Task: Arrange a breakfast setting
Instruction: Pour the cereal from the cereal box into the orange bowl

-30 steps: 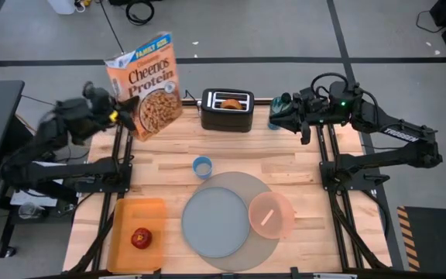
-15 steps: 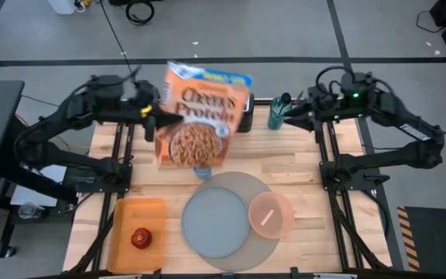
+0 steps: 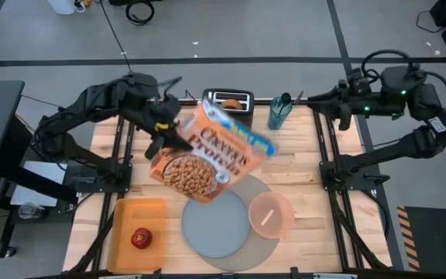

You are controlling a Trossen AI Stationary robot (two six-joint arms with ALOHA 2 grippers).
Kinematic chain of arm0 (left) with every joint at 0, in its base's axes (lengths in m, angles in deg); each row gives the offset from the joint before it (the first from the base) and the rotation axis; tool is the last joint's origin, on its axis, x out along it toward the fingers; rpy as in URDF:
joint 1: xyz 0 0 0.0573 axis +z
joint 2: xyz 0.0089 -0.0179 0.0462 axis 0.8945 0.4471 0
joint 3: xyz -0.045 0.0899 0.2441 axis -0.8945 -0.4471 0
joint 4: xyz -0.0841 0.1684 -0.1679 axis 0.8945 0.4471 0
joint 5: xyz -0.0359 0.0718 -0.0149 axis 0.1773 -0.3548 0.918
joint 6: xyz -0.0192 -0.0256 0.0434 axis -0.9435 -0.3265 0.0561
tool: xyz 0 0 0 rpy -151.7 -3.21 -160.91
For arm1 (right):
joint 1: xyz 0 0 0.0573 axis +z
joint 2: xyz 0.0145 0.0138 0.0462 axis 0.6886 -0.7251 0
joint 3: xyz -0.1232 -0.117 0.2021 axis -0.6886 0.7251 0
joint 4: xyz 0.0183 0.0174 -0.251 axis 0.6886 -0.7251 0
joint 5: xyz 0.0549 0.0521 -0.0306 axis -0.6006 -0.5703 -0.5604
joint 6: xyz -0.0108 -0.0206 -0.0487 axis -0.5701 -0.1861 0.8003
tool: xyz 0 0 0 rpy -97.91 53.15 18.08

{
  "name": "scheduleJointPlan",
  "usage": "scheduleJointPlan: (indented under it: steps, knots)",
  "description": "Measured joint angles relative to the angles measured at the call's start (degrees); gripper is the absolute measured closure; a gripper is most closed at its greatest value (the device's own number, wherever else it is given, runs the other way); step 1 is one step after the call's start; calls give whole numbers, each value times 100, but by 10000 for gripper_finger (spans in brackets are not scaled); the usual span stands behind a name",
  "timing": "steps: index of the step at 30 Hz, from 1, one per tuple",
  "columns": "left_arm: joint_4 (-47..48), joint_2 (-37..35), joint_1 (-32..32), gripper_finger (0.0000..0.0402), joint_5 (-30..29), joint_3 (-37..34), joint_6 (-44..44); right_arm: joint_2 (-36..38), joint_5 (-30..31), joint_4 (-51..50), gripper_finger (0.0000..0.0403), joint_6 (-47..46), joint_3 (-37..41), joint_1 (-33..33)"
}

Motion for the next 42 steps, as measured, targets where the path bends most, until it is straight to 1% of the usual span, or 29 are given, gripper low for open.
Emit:
scheduleJointPlan:
  steps: [4,6,10,14,19,22,25,29,31,36,42]
  knots:
    - [804,225,-218,391,20,433,452,-308,156,-22,265,-224,2,485]
    - [1012,345,-312,391,15,617,632,-493,179,-20,265,-299,4,702]
    - [1145,638,-517,391,8,858,721,-852,149,-28,265,-423,13,1115]
    - [1156,972,-829,391,-54,1084,732,-1011,223,2,265,-547,13,1562]
    - [1149,1533,-1157,391,-609,1476,742,-1098,412,110,265,-578,11,2232]
    - [1135,1902,-1304,391,-1073,1712,709,-1173,448,50,264,-402,11,2584]
    - [1159,2262,-1473,391,-1581,1869,648,-1238,404,-231,258,-288,11,2882]
    - [1185,2645,-1663,391,-1944,2001,374,-1206,489,-565,247,-242,246,3224]
    - [1190,2797,-1747,391,-2002,2013,254,-1138,655,-351,242,-244,487,3325]
    - [1218,3044,-1927,391,-2089,2013,189,-957,1048,563,234,-61,1081,3460]
    - [1214,3109,-1986,391,-2148,2022,96,-892,1170,1659,234,-91,1808,3458]
